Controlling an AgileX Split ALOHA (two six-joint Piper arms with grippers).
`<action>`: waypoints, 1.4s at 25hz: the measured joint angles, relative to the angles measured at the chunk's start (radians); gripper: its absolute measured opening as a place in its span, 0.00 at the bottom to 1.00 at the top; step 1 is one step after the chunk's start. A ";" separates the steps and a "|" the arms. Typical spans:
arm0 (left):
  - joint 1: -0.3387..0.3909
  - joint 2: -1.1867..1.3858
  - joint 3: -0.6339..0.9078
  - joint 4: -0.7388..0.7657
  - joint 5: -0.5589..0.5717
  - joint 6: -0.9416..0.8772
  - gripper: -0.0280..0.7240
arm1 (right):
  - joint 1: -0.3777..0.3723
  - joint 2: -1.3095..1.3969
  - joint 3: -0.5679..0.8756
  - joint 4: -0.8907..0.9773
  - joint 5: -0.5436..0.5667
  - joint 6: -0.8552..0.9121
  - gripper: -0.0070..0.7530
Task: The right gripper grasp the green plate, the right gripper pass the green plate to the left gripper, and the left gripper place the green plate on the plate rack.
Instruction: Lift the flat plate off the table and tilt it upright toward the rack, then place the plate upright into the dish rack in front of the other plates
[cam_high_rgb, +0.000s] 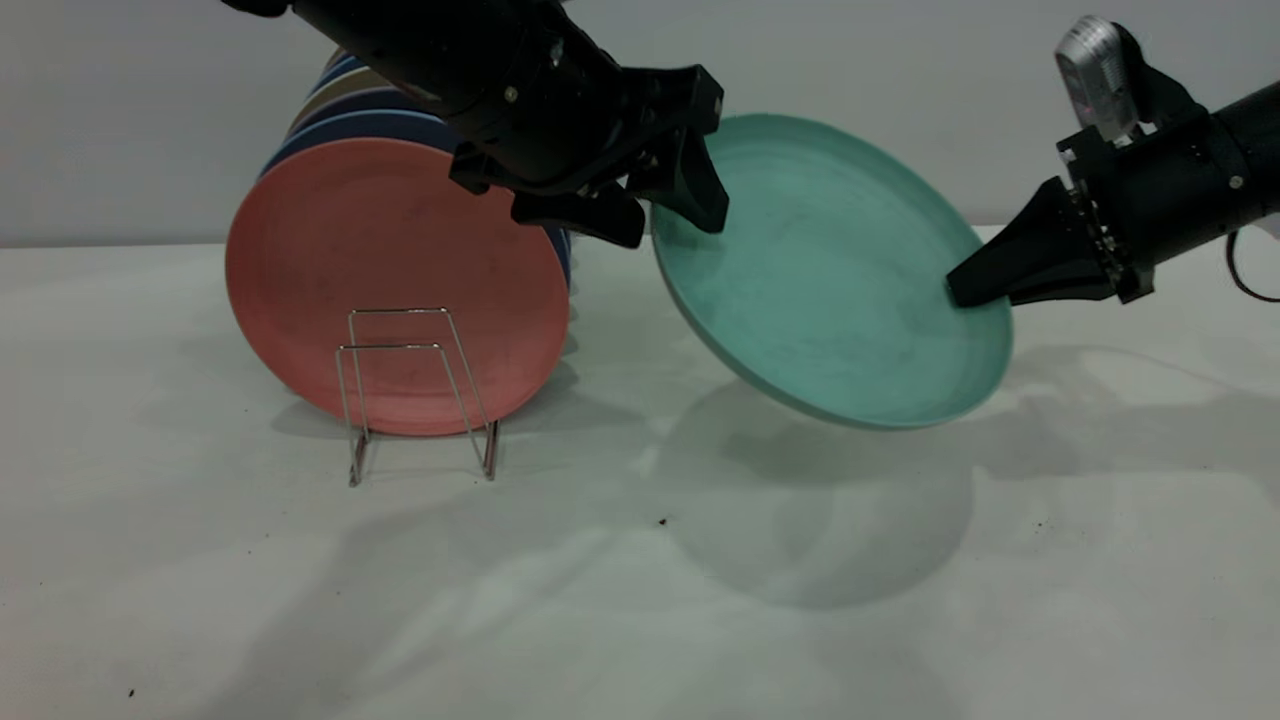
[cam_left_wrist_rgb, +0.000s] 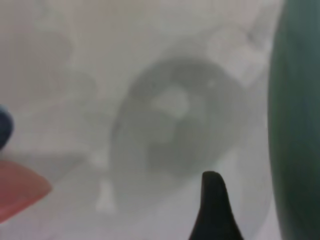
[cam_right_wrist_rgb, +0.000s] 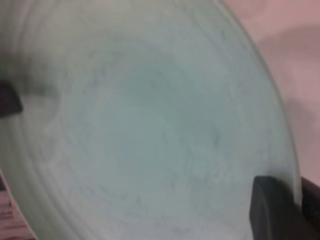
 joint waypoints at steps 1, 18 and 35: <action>0.000 0.000 0.000 -0.003 -0.001 -0.001 0.74 | 0.011 0.000 0.000 -0.002 0.000 0.000 0.03; 0.016 -0.001 0.000 -0.012 0.058 0.059 0.18 | 0.027 -0.044 0.001 0.004 0.004 0.038 0.41; 0.417 -0.305 0.000 0.119 0.506 0.578 0.18 | -0.071 -0.525 0.032 -0.304 0.042 0.314 0.59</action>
